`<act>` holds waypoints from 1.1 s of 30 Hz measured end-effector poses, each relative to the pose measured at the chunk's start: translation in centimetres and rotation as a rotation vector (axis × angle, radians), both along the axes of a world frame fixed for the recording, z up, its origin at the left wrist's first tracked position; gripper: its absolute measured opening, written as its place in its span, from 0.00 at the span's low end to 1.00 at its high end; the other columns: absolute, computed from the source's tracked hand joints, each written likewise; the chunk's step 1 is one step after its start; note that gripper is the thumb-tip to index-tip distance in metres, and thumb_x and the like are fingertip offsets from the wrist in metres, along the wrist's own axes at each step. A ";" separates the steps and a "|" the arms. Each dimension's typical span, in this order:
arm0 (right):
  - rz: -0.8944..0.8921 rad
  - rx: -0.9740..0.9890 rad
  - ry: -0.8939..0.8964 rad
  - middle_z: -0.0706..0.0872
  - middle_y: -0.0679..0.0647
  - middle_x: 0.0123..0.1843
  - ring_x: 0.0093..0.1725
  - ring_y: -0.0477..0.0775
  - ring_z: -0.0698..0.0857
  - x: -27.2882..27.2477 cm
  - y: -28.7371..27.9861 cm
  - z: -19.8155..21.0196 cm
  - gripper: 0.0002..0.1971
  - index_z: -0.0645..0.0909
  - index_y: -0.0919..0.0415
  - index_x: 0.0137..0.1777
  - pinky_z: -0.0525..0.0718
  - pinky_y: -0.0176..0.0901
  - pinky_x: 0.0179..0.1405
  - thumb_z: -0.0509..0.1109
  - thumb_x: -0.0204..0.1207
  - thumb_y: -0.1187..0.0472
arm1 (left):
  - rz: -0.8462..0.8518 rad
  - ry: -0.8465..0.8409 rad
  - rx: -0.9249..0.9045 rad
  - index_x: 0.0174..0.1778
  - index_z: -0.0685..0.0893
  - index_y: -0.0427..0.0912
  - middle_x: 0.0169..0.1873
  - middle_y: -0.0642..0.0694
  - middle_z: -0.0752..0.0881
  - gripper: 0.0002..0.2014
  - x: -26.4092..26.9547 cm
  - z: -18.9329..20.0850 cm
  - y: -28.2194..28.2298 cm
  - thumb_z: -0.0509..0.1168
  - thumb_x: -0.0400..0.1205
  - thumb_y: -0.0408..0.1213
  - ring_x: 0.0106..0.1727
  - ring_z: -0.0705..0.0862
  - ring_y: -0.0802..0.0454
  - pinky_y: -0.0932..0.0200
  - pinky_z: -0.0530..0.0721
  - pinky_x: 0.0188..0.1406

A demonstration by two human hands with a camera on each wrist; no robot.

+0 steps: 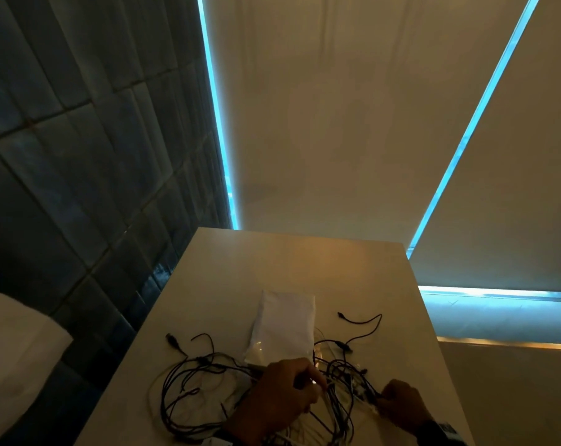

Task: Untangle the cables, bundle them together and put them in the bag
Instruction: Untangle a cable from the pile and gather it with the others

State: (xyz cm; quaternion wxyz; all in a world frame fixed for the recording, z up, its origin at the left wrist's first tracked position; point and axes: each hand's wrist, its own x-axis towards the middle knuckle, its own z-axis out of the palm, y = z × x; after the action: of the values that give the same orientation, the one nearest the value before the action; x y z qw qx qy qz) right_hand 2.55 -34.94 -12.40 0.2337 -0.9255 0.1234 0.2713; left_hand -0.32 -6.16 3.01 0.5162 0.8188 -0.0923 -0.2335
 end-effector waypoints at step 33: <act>0.068 1.127 -0.589 0.80 0.57 0.27 0.27 0.56 0.76 -2.6 16.4 18.1 0.15 0.85 0.65 0.40 0.77 0.41 0.33 0.66 0.81 0.55 | 0.539 -0.228 -0.732 0.45 0.75 0.30 0.31 0.38 0.87 0.19 0.6 6.5 0.0 0.53 0.86 0.45 0.47 0.89 0.41 0.55 0.84 0.52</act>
State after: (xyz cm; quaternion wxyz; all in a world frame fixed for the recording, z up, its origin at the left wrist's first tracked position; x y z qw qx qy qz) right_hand -0.04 -18.58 5.67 0.7002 -0.6997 -0.1374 0.0361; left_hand 0.33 -6.16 9.55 0.7999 0.5981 -0.0086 0.0481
